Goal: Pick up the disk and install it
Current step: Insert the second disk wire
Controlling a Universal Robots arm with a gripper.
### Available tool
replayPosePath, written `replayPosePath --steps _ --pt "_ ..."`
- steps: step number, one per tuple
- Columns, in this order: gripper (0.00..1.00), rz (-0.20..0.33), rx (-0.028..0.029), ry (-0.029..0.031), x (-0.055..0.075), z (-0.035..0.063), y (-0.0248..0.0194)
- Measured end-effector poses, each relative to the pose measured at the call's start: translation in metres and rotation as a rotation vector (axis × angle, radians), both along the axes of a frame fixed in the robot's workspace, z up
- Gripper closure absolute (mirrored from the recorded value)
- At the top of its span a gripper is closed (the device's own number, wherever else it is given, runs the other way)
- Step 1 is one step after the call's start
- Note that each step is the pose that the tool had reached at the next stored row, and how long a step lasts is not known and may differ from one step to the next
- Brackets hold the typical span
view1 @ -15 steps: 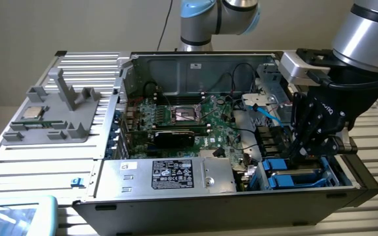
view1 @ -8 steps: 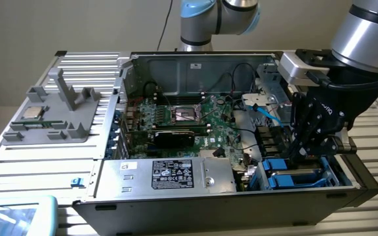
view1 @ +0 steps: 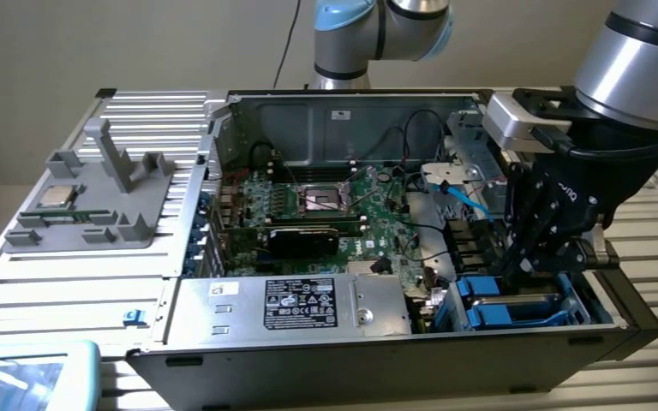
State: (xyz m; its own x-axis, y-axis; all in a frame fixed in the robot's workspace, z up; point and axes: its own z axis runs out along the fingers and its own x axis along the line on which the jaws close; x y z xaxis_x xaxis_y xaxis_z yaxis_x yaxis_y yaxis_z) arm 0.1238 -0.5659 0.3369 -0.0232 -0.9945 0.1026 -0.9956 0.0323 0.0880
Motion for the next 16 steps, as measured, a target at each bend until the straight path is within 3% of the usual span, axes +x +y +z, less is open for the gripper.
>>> replayPosePath --steps 16 --pt "0.84 0.000 0.0003 -0.0004 0.0000 -0.0034 0.0000"
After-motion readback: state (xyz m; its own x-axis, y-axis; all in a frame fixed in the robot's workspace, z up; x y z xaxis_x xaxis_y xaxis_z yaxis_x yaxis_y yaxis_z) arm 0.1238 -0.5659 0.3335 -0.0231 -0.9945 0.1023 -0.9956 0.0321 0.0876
